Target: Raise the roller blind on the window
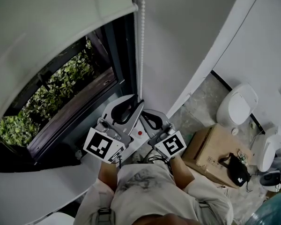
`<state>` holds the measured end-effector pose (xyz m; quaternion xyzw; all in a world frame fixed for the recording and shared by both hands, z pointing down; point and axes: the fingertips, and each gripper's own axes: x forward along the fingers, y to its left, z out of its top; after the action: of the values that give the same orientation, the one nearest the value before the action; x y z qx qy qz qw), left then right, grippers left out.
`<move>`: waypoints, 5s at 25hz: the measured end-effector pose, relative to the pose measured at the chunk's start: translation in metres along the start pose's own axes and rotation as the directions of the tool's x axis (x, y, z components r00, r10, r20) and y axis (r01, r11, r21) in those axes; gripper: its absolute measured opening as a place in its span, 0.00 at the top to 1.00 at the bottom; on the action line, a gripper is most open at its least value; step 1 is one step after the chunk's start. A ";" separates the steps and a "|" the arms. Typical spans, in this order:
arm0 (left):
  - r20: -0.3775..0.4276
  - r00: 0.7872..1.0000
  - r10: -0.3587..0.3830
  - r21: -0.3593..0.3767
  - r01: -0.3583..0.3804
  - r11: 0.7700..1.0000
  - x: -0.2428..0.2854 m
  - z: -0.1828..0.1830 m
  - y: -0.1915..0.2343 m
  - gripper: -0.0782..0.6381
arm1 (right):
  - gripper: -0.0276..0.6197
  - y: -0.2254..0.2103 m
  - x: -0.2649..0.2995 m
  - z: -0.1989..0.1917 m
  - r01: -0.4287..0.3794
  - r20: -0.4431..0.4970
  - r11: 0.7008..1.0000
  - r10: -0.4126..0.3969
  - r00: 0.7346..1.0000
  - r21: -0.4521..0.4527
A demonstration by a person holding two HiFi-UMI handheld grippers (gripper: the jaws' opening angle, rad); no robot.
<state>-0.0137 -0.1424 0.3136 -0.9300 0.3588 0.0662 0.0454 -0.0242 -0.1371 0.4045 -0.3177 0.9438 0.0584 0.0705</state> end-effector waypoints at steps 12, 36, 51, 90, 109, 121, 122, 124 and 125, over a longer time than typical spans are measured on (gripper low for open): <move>0.047 0.999 -0.011 0.009 0.010 1.000 0.017 0.027 0.001 0.86 | 0.94 0.001 0.001 0.000 0.004 -0.002 1.000 -0.004 1.000 0.002; -0.084 0.996 -0.001 -0.081 -0.006 0.997 0.009 -0.048 0.003 0.87 | 0.94 -0.001 -0.015 -0.080 0.009 -0.192 0.999 -0.001 0.981 0.045; -0.156 0.988 0.012 -0.131 -0.033 0.991 0.000 -0.092 0.000 0.87 | 0.94 0.005 -0.024 -0.122 0.018 -0.290 0.996 0.007 0.957 0.083; -0.189 0.982 0.001 -0.162 -0.033 0.986 -0.011 -0.116 -0.002 0.87 | 0.87 -0.005 -0.026 0.006 -0.006 -0.078 1.000 0.005 0.997 -0.016; -0.191 0.981 -0.015 -0.159 -0.016 0.987 -0.011 -0.116 -0.003 0.87 | 0.83 -0.021 0.019 0.096 -0.071 0.049 0.997 0.072 0.996 -0.029; -0.184 0.983 -0.015 -0.157 -0.014 0.987 -0.011 -0.116 -0.001 0.87 | 0.94 -0.020 0.030 0.105 -0.064 0.059 0.998 0.065 0.996 -0.014; -0.183 0.983 -0.014 -0.156 -0.015 0.988 -0.011 -0.116 0.000 0.87 | 0.94 -0.020 0.030 0.105 -0.059 0.066 0.998 0.060 0.996 -0.011; -0.182 0.983 -0.015 -0.159 -0.015 0.987 -0.012 -0.116 0.000 0.87 | 0.94 -0.020 0.028 0.104 -0.045 0.082 0.999 0.046 0.996 -0.014; -0.180 0.983 -0.018 -0.164 -0.012 0.986 -0.012 -0.116 -0.001 0.87 | 0.94 -0.020 0.027 0.104 -0.037 0.089 0.999 0.038 0.995 -0.018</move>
<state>-0.0114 -0.1490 0.4300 -0.9332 0.3534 0.0108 -0.0642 -0.0233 -0.1531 0.2958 -0.2975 0.9450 0.0815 0.1091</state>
